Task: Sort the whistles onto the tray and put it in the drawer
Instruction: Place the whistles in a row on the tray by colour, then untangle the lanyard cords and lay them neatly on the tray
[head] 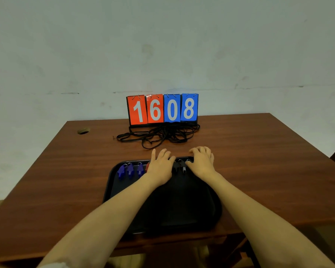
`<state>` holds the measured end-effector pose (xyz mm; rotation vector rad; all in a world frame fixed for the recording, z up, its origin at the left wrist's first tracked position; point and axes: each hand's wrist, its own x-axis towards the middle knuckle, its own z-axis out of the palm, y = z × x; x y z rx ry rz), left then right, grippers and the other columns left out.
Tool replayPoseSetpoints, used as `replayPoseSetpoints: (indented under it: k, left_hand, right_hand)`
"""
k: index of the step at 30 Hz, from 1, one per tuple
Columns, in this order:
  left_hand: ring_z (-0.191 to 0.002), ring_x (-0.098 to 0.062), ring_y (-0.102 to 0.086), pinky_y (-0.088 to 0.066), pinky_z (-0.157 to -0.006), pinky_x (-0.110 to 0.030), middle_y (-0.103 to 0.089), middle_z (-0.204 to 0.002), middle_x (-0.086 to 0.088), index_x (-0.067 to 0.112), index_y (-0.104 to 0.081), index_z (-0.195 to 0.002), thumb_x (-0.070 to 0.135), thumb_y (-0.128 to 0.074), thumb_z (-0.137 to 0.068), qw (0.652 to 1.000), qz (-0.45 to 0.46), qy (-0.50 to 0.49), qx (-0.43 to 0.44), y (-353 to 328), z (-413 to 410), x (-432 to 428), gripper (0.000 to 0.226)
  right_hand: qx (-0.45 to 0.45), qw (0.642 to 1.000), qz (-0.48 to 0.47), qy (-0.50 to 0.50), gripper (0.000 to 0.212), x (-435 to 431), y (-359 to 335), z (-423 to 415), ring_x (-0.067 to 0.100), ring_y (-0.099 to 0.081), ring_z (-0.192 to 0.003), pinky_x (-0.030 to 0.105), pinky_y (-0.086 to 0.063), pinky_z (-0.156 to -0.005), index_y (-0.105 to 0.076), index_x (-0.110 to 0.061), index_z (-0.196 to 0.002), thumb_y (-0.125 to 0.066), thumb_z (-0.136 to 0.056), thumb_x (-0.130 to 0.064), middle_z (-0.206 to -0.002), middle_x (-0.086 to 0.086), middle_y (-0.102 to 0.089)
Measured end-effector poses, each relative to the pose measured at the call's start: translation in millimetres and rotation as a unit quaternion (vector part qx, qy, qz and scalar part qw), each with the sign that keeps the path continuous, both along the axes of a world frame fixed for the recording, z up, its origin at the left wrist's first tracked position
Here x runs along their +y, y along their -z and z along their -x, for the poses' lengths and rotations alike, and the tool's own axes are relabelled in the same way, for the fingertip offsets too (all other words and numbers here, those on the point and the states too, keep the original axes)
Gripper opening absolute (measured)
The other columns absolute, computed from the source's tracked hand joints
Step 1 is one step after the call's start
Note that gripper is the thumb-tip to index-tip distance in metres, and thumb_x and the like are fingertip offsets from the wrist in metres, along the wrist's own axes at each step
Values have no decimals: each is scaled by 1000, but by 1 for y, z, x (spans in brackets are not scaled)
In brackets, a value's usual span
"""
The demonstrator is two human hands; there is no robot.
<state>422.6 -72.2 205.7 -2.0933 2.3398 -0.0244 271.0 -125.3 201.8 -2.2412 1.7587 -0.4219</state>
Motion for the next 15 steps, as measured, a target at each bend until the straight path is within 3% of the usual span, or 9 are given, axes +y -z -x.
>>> replayPoseSetpoints:
  k: [5, 15]
  left_hand:
    - [-145, -28, -12, -5, -118, -53, -27, -151, -11, 12, -35, -142, 13, -49, -90, 998, 11, -54, -8, -17, -47, -20, 55]
    - [-140, -31, -24, -20, -115, -49, -31, -148, -14, 9, -40, -139, 14, -40, -92, 985, -51, -165, 29, 4, -147, -80, 47]
  right_hand:
    - [-3, 996, 46, -74, 44, -26, -19, -40, 24, -27, -137, 38, -26, -112, -48, -14, -133, -56, -92, -27, -140, 5, -44]
    - [49, 978, -39, -201, 45, -105, -5, -135, 27, -25, -140, 40, -31, -113, -38, -11, -143, -44, -99, -17, -150, 9, -35]
